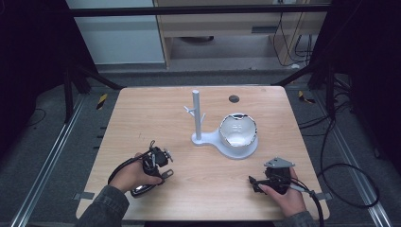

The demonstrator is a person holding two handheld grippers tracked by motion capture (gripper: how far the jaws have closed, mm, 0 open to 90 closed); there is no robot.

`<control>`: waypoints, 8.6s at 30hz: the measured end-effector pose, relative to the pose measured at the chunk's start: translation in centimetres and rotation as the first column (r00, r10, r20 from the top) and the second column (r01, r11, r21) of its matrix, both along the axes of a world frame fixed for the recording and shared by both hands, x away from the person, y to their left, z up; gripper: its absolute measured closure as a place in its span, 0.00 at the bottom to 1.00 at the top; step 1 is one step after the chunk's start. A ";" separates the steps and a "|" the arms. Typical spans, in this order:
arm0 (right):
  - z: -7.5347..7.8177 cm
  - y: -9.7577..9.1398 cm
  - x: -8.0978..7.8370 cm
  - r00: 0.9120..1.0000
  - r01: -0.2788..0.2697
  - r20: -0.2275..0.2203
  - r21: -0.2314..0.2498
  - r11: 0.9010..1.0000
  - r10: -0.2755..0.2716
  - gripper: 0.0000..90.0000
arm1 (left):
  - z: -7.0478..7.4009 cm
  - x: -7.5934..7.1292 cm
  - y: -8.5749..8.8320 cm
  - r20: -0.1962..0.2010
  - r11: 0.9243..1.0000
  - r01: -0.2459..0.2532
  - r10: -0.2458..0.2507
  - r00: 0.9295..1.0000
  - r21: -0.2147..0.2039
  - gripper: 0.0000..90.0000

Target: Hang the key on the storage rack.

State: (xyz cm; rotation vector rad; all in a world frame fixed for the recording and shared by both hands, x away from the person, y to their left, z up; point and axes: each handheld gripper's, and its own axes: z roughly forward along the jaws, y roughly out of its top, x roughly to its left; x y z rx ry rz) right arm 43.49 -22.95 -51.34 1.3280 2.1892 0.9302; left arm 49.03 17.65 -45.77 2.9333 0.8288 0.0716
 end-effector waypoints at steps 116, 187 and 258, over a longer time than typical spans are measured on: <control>0.0 0.2 -0.2 1.000 -0.001 0.003 -0.002 1.000 0.001 0.00 | 11.4 -1.8 -1.2 0.561 0.789 0.051 0.388 0.731 -0.613 0.89; 0.0 0.2 -0.2 1.000 0.005 -0.003 0.006 1.000 -0.005 0.00 | 9.3 2.5 -4.7 0.504 0.766 -0.024 0.446 0.739 -0.643 0.89; 0.0 0.2 -0.2 1.000 0.004 -0.004 0.005 1.000 -0.004 0.00 | 7.2 4.4 -6.2 0.457 0.738 -0.054 0.472 0.754 -0.672 0.88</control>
